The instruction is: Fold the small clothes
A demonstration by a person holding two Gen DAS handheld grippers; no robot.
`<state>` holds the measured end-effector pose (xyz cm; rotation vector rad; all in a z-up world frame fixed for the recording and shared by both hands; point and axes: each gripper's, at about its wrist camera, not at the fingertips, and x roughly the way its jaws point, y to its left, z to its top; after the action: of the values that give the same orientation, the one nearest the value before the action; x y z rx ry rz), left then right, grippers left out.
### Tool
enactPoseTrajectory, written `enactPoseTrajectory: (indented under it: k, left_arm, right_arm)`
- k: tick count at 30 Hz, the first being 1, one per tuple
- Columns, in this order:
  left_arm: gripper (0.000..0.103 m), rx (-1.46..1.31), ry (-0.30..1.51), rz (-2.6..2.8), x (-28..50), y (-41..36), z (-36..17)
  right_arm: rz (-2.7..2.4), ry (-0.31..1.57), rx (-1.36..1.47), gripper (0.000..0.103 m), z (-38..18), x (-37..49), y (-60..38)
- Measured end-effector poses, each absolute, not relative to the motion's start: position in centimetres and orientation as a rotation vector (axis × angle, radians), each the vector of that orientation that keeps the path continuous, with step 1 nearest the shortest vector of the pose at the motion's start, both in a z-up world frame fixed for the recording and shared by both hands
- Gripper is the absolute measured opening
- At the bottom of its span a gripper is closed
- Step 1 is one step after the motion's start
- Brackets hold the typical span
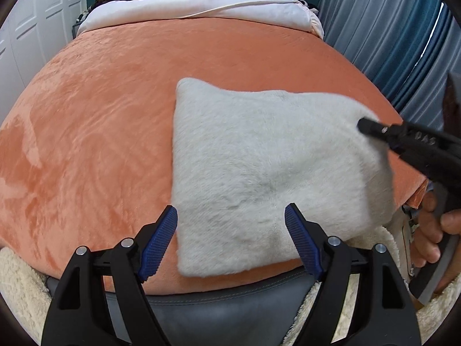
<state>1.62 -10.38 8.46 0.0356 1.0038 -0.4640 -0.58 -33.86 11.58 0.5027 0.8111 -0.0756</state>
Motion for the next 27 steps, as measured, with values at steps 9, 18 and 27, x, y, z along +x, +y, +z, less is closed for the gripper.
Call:
enactPoseTrajectory:
  k: [9,18,27]
  left_arm:
    - [0.077,0.101,1.024,-0.458,1.7,-12.5,7.3]
    - [0.079,0.096,1.042,-0.445,1.8,-12.4,6.5]
    - [0.079,0.059,1.075,-0.433,1.9,-11.4,6.1]
  right_arm:
    - [-0.146,0.954,0.571,0.014,6.6,-0.2,-35.6]
    - [-0.157,1.048,0.476,0.015,4.5,-3.5,-32.6]
    - [-0.158,1.054,0.473,0.018,4.6,-3.2,-33.2]
